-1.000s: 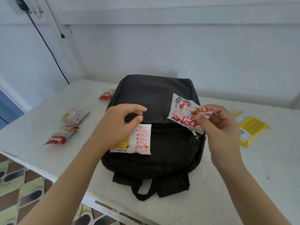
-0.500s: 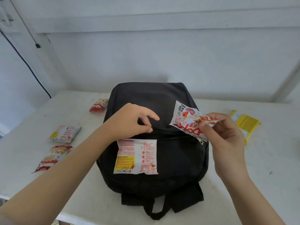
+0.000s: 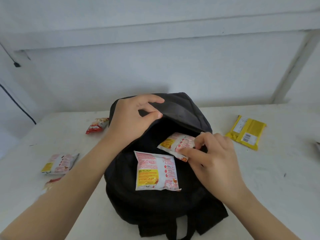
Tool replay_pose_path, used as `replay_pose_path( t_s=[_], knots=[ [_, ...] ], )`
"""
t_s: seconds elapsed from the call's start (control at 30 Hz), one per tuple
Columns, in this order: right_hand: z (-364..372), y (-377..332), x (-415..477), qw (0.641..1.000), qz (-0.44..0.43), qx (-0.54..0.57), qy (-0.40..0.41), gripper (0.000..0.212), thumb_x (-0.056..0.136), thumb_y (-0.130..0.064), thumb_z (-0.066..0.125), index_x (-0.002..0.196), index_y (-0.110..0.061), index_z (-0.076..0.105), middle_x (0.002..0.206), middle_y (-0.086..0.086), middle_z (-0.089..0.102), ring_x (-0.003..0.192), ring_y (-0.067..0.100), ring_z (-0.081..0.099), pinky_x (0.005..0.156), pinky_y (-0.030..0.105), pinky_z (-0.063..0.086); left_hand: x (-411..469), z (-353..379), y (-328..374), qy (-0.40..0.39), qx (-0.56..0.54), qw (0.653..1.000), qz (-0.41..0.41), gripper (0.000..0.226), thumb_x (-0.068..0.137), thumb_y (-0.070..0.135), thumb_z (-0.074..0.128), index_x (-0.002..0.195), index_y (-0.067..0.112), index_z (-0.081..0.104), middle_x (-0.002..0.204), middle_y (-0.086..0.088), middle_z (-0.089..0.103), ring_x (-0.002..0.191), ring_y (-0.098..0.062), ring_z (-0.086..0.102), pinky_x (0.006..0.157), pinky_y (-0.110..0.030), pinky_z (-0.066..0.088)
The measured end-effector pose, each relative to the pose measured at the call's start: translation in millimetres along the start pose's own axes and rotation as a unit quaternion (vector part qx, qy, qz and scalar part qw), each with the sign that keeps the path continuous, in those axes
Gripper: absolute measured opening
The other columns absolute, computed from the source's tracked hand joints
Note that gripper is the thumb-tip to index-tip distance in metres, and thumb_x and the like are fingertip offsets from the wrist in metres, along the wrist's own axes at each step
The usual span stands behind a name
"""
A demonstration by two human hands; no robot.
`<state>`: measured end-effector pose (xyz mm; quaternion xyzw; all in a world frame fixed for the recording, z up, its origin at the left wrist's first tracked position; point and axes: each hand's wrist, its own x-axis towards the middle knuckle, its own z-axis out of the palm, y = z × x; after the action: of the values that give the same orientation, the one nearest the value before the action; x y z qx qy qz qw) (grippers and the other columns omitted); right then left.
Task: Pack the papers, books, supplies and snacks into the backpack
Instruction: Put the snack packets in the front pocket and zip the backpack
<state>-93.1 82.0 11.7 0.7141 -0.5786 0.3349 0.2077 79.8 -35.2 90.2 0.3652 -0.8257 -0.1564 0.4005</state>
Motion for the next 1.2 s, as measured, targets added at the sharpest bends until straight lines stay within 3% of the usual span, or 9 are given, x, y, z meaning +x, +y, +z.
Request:
replay_pose_path(
  t_s=[0.13,0.3,0.43,0.57,0.63,0.87,1.07,1.13,1.2],
  knots=[
    [2.8,-9.2,10.6,0.992,0.020,0.027,-0.119,0.033,0.087,-0.023,0.047,0.111,-0.018,0.069,0.083,-0.003,0.071,0.068,0.016,0.063,0.070,0.029,0.047,-1.1,-1.8,0.1,-0.003,-0.012,1.000,0.013,0.023,0.078,0.015,0.073,0.088,0.034,0.067,0.080,0.026,0.064,0.088,0.019,0.055,0.085,0.005,0.028],
    [-7.2,-12.3,15.0,0.973,0.063,0.088,-0.205,0.046,0.086,-0.021,0.045,0.132,-0.023,0.053,0.067,-0.013,0.061,0.060,0.004,0.053,0.082,0.025,0.039,-4.2,-0.6,-2.2,-0.010,-0.016,1.000,0.013,0.022,0.078,0.017,0.072,0.088,0.035,0.066,0.081,0.027,0.063,0.088,0.020,0.054,0.085,0.007,0.028],
    [-19.3,-20.2,14.6,0.961,0.039,0.167,-0.218,0.051,0.085,-0.058,0.049,0.131,-0.036,0.051,0.109,-0.021,0.064,0.101,-0.003,0.054,0.093,0.025,0.036,-4.5,-0.5,-6.6,-0.023,-0.015,1.000,0.014,0.023,0.078,0.017,0.072,0.089,0.037,0.065,0.082,0.026,0.064,0.091,0.020,0.054,0.087,0.007,0.026],
    [-18.8,-30.2,8.6,0.928,-0.001,0.156,-0.338,0.092,0.065,-0.081,0.054,0.141,-0.053,0.012,0.144,-0.027,0.027,0.132,-0.008,0.012,0.110,0.024,0.001,-3.4,-0.8,-8.1,-0.034,-0.012,0.999,0.014,0.027,0.079,0.019,0.072,0.086,0.042,0.061,0.083,0.026,0.064,0.091,0.022,0.052,0.084,0.009,0.025],
    [-13.4,-31.7,6.0,0.932,-0.009,0.153,-0.329,0.086,0.068,-0.076,0.056,0.139,-0.052,0.014,0.141,-0.027,0.031,0.132,-0.006,0.016,0.110,0.026,-0.005,-2.6,-1.5,-8.1,-0.038,-0.019,0.999,0.013,0.027,0.078,0.018,0.072,0.088,0.041,0.061,0.081,0.025,0.065,0.090,0.022,0.052,0.083,0.009,0.025],
    [-12.0,-28.6,11.9,0.972,-0.010,0.123,-0.197,0.053,0.076,-0.061,0.057,0.123,-0.038,0.049,0.117,-0.022,0.054,0.117,0.003,0.045,0.110,0.036,0.019,-2.2,-5.3,-9.2,-0.039,-0.045,0.998,0.009,0.028,0.077,0.016,0.073,0.085,0.041,0.063,0.080,0.019,0.069,0.094,0.020,0.053,0.084,0.007,0.026],
    [-13.5,-16.0,21.0,0.988,-0.004,0.014,-0.155,0.047,0.072,-0.060,0.056,0.113,-0.039,0.062,0.124,-0.006,0.057,0.118,0.017,0.045,0.106,0.045,0.022,-0.9,-8.2,-8.2,-0.040,-0.074,0.996,-0.009,0.027,0.076,0.014,0.075,0.095,0.032,0.068,0.072,0.018,0.070,0.091,0.014,0.058,0.086,0.004,0.028],
    [-7.4,-15.9,22.7,0.990,-0.006,-0.007,-0.139,0.043,0.070,-0.058,0.061,0.108,-0.039,0.067,0.127,0.001,0.054,0.117,0.021,0.044,0.101,0.043,0.024,-0.1,-9.0,-7.6,-0.042,-0.081,0.996,-0.015,0.029,0.075,0.014,0.075,0.098,0.031,0.069,0.072,0.018,0.071,0.091,0.013,0.058,0.086,0.004,0.028],
    [-0.8,-19.3,24.6,0.995,0.009,-0.013,-0.101,0.039,0.070,-0.052,0.065,0.104,-0.034,0.069,0.114,0.001,0.058,0.104,0.020,0.048,0.090,0.037,0.029,0.0,-9.2,-6.8,-0.045,-0.087,0.995,-0.016,0.030,0.075,0.013,0.076,0.099,0.029,0.069,0.072,0.017,0.071,0.091,0.014,0.058,0.086,0.004,0.028]
  ],
)
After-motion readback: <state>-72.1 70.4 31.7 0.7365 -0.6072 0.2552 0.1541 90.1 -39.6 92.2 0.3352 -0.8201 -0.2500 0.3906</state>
